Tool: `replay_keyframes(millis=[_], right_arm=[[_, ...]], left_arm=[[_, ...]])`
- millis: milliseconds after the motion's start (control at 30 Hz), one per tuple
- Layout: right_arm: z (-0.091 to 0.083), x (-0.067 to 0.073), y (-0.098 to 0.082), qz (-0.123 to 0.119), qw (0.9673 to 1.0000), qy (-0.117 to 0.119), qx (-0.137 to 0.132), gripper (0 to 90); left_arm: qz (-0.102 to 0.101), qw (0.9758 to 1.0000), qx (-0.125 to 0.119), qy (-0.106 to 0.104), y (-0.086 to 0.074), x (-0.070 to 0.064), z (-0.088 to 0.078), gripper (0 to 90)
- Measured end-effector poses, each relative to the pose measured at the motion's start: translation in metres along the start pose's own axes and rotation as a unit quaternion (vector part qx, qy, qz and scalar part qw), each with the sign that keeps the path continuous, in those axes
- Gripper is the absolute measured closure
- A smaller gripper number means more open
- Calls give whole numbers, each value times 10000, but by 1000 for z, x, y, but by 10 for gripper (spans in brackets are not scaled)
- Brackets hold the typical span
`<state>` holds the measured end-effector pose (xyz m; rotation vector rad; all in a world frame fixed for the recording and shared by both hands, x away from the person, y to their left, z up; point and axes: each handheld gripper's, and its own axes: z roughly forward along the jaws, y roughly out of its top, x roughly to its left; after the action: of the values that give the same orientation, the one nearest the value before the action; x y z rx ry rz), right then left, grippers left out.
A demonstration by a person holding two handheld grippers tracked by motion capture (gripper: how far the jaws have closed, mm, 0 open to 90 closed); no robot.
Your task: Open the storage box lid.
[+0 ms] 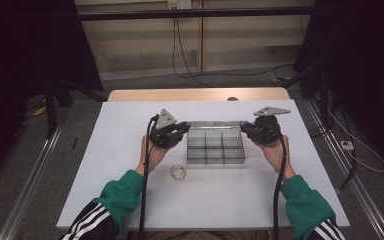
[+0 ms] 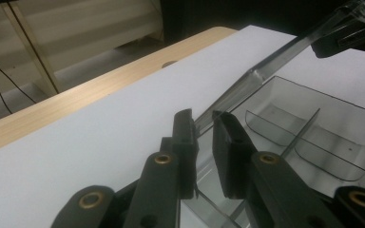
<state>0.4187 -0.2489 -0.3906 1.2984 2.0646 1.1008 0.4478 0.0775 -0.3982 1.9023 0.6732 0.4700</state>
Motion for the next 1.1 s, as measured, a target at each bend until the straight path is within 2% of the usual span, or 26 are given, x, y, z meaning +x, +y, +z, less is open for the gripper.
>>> replay_keyframes(millis=[400,567,867,1100], right_arm=[[9,-9,4,142,9999,36,-83,809],[14,-11,3,181,9998,40,-119,809],[20,-12,2,214,9996,-12,-161,811],[25,-14,1,286,9994,-60,-175,822]], left_arm=[[-175,9997,-106,109,3,8,8,828],[-173,9997,-94,153,2,10,12,837],[-163,9995,-22,268,-3,12,22,841],[-255,9991,102,321,-7,15,30,843]])
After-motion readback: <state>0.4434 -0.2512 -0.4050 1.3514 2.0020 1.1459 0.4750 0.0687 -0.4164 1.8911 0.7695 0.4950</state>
